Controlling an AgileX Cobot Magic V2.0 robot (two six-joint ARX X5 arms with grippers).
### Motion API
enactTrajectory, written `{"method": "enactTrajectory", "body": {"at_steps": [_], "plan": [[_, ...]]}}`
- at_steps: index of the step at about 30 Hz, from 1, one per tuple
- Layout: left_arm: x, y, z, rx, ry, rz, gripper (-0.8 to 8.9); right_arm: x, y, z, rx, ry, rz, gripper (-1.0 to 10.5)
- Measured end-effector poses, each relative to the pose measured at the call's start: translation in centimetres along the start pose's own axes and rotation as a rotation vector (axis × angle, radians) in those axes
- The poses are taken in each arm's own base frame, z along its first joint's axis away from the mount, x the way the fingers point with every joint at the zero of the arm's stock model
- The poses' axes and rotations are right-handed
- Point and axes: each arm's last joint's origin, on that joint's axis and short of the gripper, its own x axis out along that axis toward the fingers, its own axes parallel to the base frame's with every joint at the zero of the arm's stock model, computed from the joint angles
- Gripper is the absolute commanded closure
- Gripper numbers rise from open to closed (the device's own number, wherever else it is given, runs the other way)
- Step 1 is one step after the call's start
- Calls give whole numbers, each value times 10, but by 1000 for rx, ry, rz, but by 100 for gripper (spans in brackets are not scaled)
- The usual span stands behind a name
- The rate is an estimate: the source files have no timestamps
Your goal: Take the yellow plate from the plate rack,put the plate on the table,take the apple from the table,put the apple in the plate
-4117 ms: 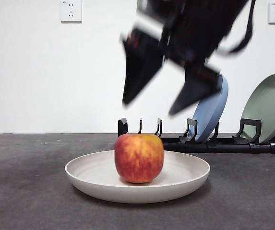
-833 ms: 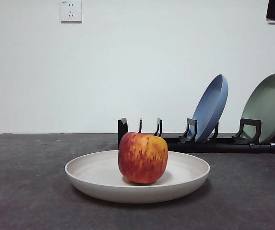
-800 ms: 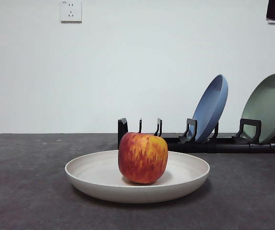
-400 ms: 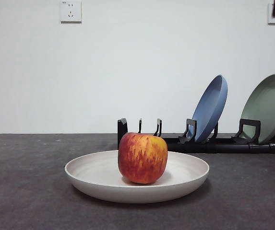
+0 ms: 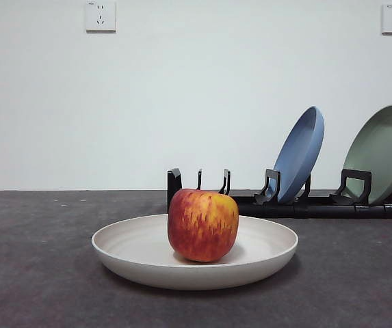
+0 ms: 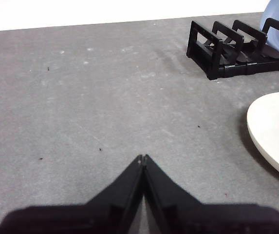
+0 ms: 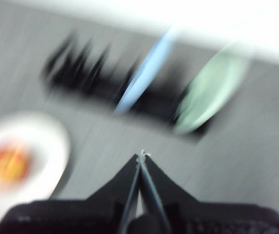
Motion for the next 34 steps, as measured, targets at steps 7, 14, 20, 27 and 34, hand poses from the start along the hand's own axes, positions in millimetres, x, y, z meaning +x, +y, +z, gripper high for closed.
{"method": "enactTrajectory", "body": {"at_steps": [7,14,20,27,34], "plan": [[0,0,0,0,0,0,817,-13,-8,-34,48,-323,-252,941],[0,0,0,0,0,0,817,41,-4,-109,106,-343,-250,941],[0,0,0,0,1,0,817,89,0,-173,196,-252,-225,941],[0,0,0,0,1,0,817,109,4,-204,229,-176,-199,941],[0,0,0,-1,1,0,817,113,4,-210,231,-161,-196,941]]}}
